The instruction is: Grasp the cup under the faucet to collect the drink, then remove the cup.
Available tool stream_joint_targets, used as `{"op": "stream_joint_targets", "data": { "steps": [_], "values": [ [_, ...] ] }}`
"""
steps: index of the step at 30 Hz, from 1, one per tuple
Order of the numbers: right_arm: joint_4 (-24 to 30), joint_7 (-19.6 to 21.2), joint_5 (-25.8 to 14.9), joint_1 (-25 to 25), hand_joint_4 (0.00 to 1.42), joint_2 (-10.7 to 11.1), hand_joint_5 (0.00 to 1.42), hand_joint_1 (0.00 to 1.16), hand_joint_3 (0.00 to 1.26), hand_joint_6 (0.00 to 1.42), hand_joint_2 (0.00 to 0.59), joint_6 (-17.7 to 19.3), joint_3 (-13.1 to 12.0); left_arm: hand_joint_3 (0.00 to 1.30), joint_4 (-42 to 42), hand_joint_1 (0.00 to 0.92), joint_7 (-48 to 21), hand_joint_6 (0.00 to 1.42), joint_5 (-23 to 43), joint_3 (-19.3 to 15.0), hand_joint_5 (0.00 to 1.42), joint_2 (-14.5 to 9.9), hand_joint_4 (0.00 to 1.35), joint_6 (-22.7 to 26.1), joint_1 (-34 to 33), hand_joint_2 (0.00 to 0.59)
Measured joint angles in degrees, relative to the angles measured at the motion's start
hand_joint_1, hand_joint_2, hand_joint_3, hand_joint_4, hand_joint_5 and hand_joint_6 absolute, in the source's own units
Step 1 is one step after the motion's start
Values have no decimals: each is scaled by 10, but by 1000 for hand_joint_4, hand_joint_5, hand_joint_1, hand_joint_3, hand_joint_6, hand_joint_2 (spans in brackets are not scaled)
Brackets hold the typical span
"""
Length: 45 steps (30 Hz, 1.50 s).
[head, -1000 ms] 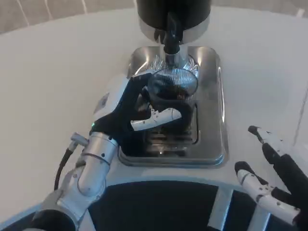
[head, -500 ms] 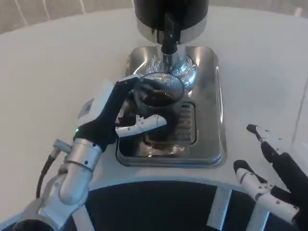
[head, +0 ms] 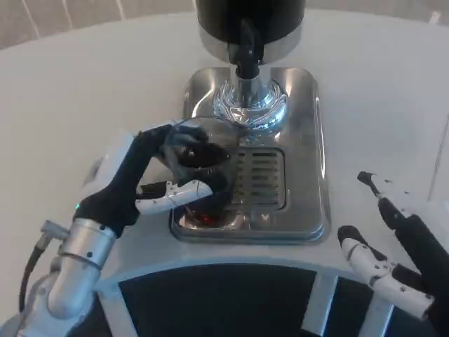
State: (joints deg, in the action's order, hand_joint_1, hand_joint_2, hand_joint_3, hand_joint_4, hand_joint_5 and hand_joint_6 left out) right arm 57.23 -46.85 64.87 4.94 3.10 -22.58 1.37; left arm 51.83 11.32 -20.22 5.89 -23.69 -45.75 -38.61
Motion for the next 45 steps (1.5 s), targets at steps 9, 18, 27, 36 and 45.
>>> {"op": "stream_joint_targets", "data": {
  "steps": [9, 18, 27, 36, 45],
  "values": [
    [-6, 12, 1, -11, 0, 5, 0, 262, 25, 33, 451, 5, -2, 1031, -57, 502, -45, 635, 39, -34, 1339, -23, 1219, -16, 56, 100],
    [-14, 15, -1, -22, 0, 21, 0, 248, 25, 17, 453, 11, -2, 1031, -127, 502, -87, 635, 69, -70, 1339, -32, 1221, -20, 113, 98],
    [-19, 15, -2, -23, 0, 38, 0, 243, 18, 16, 453, 20, -3, 1031, -197, 501, -135, 635, 106, -94, 1339, -35, 1221, -22, 164, 98],
    [-19, 15, -1, -24, 0, 41, 0, 241, 15, 16, 453, 25, 13, 1031, -274, 501, -176, 643, 135, -115, 1340, -39, 1222, -23, 220, 98],
    [-19, 15, 1, -25, 0, 45, 0, 240, 15, 12, 454, 43, 31, 1031, -318, 506, -201, 646, 168, -137, 1340, -40, 1222, -22, 249, 95]
  ]
}}
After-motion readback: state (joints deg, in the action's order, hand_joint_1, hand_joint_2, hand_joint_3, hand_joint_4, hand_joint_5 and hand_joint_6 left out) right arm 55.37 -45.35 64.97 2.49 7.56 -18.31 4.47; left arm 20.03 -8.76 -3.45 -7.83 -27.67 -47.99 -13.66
